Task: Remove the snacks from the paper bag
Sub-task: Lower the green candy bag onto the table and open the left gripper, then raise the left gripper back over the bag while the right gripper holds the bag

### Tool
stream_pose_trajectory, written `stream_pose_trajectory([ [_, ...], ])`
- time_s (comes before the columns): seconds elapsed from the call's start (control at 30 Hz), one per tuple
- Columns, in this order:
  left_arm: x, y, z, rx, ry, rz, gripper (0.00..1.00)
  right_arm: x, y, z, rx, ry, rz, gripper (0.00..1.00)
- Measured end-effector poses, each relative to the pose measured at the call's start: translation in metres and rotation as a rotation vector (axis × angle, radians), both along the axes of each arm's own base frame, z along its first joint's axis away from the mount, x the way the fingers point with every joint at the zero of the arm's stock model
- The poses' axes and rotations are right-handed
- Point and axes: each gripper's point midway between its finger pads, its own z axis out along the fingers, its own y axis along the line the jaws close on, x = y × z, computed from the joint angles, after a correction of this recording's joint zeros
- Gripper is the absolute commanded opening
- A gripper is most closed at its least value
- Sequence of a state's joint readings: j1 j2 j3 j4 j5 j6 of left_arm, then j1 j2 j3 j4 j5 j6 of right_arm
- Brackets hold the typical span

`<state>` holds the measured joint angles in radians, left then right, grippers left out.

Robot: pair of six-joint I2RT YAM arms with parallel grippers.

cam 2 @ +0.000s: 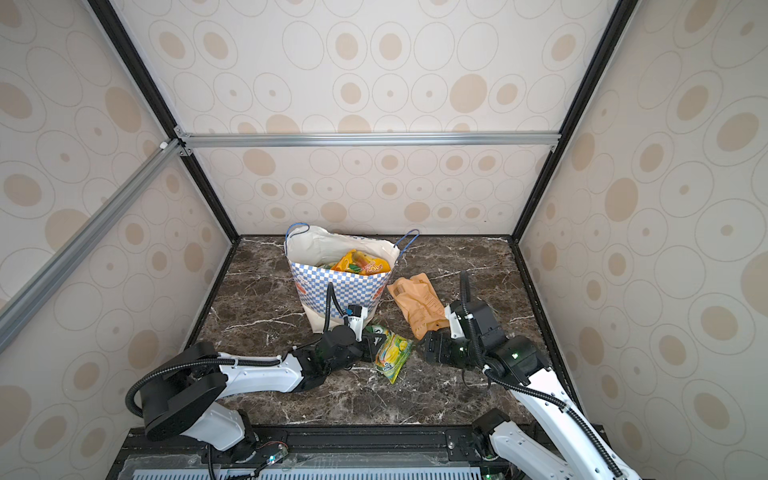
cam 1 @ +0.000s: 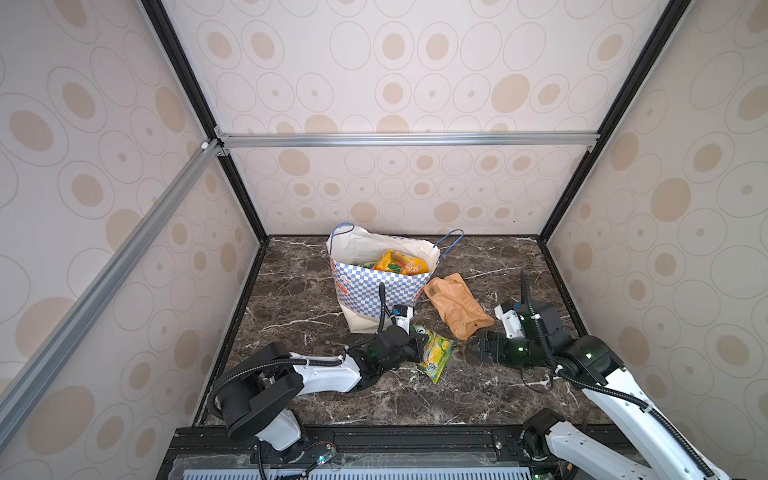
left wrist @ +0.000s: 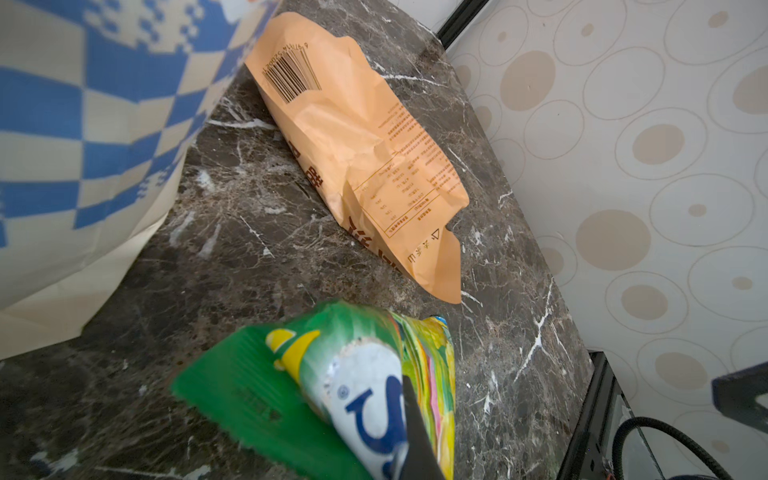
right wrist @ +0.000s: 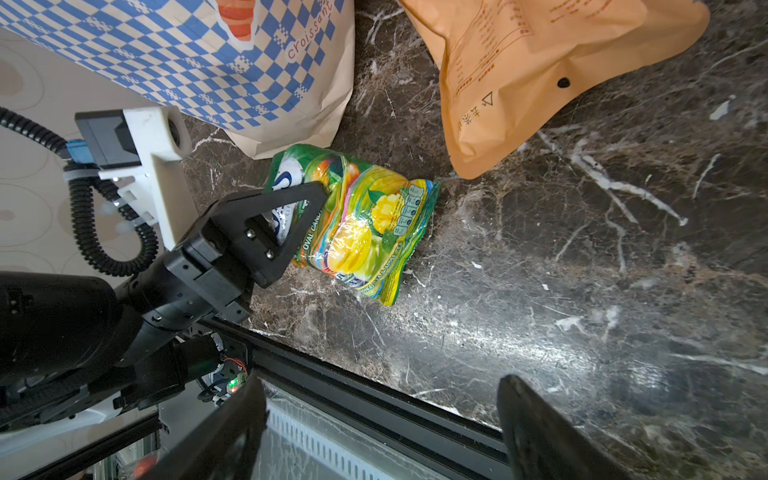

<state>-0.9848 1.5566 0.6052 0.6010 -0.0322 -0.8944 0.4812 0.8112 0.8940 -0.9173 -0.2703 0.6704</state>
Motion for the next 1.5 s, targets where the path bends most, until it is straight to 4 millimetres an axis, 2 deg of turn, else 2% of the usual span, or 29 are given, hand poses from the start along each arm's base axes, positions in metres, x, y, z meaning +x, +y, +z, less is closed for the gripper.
stream_pose_trajectory([
  [0.23,0.004,-0.002,-0.01,0.005,0.002,0.015,0.3,0.002,0.001,-0.004,0.009,0.009,-0.017,0.89],
  [0.43,0.008,-0.005,-0.004,0.01,-0.018,0.021,0.51,0.003,0.0,-0.003,0.006,0.011,-0.026,0.88],
  [0.53,0.013,-0.002,0.006,0.032,-0.051,0.036,0.8,0.007,0.001,0.007,0.01,-0.008,-0.03,0.87],
  [0.57,0.013,0.0,0.011,0.04,-0.068,0.041,0.86,0.009,0.001,0.013,0.014,-0.023,-0.032,0.87],
  [0.63,0.014,0.005,0.024,0.045,-0.102,0.051,0.9,0.013,0.002,0.024,0.02,-0.054,-0.033,0.86],
  [0.83,0.021,0.014,0.078,0.069,-0.225,0.073,0.92,0.025,0.011,0.052,0.015,-0.131,0.001,0.86],
  [0.93,0.022,0.017,0.116,0.078,-0.299,0.07,0.92,0.028,0.024,0.064,0.023,-0.176,0.054,0.86],
  [1.0,0.021,0.022,0.146,0.074,-0.355,0.072,0.92,0.029,0.032,0.072,0.035,-0.211,0.085,0.86],
  [1.17,0.028,0.04,0.24,0.075,-0.514,0.148,0.9,0.034,0.051,0.1,0.078,-0.308,0.147,0.86],
  [1.27,0.041,0.054,0.294,0.096,-0.584,0.211,0.89,0.037,0.062,0.124,0.107,-0.367,0.177,0.85],
  [1.37,0.064,0.068,0.334,0.132,-0.626,0.273,0.89,0.042,0.072,0.148,0.13,-0.429,0.191,0.85],
  [1.43,0.084,0.077,0.347,0.174,-0.631,0.31,0.89,0.046,0.074,0.16,0.136,-0.457,0.188,0.85],
  [1.5,0.106,0.081,0.351,0.227,-0.615,0.33,0.89,0.05,0.076,0.167,0.134,-0.477,0.184,0.86],
])
